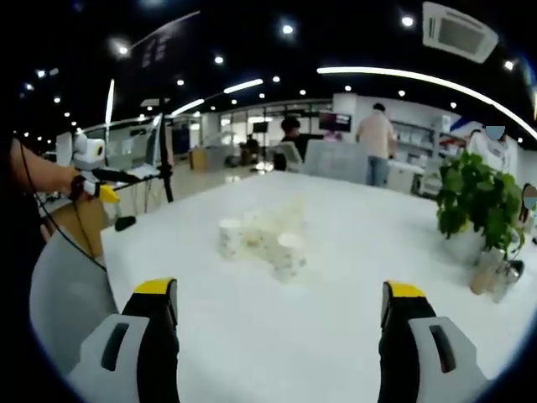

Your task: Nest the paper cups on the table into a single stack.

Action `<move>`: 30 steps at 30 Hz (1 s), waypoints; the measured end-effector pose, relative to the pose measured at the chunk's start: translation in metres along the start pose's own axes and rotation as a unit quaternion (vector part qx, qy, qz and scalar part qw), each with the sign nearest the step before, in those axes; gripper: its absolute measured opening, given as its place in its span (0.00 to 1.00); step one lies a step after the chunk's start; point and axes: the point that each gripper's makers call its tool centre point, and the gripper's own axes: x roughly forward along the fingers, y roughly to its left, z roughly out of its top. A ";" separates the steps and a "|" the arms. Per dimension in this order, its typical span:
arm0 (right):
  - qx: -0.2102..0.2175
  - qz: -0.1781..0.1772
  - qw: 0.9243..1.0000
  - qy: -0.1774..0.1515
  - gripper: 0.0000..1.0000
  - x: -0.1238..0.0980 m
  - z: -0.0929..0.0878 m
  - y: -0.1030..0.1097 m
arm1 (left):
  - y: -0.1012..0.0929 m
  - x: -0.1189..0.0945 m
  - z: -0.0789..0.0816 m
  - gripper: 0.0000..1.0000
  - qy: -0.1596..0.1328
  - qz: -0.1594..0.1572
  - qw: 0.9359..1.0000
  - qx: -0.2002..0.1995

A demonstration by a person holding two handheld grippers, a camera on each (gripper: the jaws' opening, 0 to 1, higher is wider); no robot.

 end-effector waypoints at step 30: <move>0.050 -0.033 0.998 -0.033 1.00 0.022 0.012 -0.011 | 0.019 -0.005 -0.006 0.99 0.010 0.016 1.000 0.006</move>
